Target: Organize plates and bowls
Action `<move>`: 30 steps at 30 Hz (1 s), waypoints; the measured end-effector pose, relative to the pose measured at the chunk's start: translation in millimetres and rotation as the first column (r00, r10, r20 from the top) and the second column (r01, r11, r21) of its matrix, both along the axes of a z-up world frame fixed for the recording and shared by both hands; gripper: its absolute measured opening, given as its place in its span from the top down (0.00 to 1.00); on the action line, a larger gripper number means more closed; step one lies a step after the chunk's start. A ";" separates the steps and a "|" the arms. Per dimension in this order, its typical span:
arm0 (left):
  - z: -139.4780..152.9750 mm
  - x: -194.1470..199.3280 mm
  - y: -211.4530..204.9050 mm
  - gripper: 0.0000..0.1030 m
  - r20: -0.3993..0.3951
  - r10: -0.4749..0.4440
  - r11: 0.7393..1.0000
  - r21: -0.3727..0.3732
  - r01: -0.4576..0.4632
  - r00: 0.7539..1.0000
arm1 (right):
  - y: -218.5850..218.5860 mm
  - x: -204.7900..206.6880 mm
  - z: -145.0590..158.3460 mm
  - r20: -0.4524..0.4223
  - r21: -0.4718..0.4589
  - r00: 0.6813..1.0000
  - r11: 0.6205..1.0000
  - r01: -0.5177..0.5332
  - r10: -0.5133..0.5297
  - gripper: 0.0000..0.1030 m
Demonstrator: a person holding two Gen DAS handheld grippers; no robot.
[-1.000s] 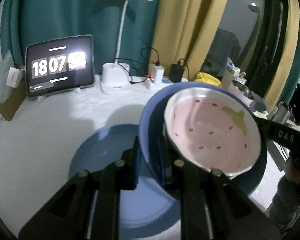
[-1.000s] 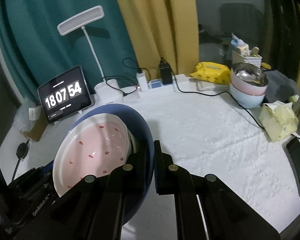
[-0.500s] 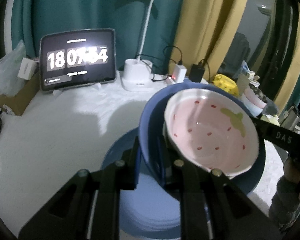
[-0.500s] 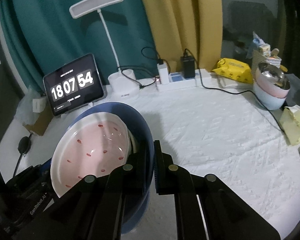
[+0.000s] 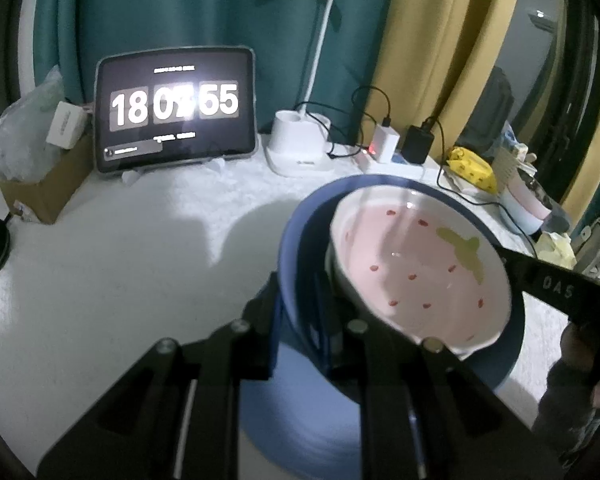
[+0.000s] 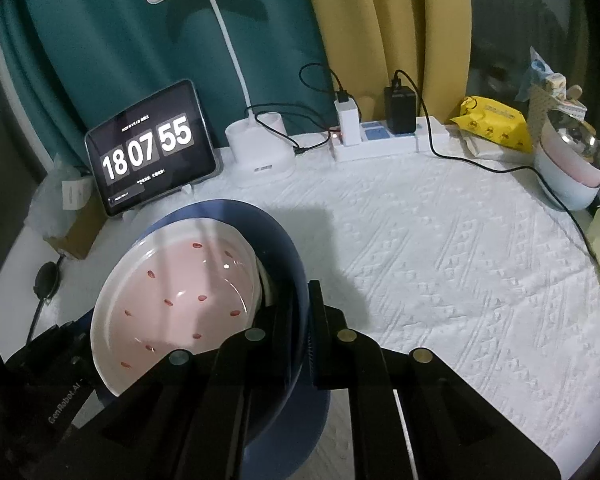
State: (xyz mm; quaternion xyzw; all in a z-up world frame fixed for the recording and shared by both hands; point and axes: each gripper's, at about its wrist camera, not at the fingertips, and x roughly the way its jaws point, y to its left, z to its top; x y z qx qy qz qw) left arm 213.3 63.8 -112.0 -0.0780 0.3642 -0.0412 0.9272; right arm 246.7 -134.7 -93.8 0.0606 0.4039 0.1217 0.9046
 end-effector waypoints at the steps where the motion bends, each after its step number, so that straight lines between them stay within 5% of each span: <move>1: 0.0 -0.1 0.0 0.86 0.000 0.000 1.000 0.001 0.000 1.000 | 0.2 0.6 -0.6 -0.002 0.001 1.000 1.000 0.000 0.000 0.92; 16: 2.1 -1.9 0.8 0.82 0.022 0.020 0.995 0.093 -0.022 1.000 | 4.4 1.3 -2.8 -0.003 -0.046 1.000 0.999 -0.014 0.014 0.89; 30: 9.9 -18.3 8.3 0.81 0.057 0.068 0.993 0.091 -0.073 0.996 | 6.7 -10.4 3.3 0.004 -0.128 1.000 0.992 0.006 -0.005 0.62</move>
